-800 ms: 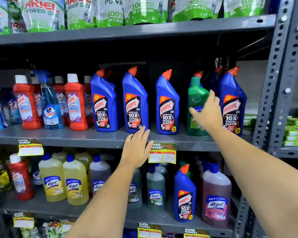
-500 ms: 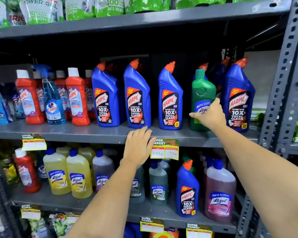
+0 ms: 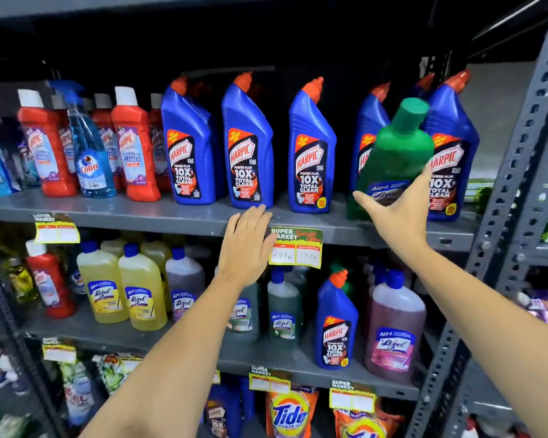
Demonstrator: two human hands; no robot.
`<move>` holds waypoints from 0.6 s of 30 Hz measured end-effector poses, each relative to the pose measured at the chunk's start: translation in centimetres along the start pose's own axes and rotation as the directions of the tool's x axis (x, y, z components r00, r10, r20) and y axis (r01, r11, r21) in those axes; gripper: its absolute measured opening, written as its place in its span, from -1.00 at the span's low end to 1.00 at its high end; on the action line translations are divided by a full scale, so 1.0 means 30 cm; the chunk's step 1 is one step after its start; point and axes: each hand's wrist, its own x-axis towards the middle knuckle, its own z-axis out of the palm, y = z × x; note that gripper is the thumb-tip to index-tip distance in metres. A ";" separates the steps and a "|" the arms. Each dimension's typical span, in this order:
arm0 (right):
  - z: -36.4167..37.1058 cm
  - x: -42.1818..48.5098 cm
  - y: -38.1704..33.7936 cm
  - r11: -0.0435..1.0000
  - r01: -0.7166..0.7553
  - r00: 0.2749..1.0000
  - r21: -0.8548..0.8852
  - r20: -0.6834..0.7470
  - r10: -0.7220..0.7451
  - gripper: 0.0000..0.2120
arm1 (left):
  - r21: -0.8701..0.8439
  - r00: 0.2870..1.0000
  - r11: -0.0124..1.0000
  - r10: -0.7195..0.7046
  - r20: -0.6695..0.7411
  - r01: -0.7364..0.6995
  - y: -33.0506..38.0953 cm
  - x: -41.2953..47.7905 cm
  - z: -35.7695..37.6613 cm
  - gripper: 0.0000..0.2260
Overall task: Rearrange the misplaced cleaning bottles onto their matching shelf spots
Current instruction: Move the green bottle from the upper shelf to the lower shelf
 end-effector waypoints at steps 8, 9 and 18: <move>-0.040 -0.442 -0.004 0.964 -0.090 0.996 0.250 0.044 0.081 -0.24 | 0.043 0.958 0.997 -0.076 0.278 0.066 -0.081 -0.454 0.169 -0.42; -0.017 -0.507 0.027 0.960 -0.139 0.990 0.242 0.072 0.125 -0.27 | 0.040 0.933 0.997 -0.079 0.351 0.070 -0.098 -0.520 0.200 -0.41; 0.339 -0.862 0.295 0.903 -0.430 0.878 0.007 0.235 0.417 -0.23 | -0.145 0.707 0.983 0.179 0.684 -0.109 -0.185 -0.832 0.385 -0.50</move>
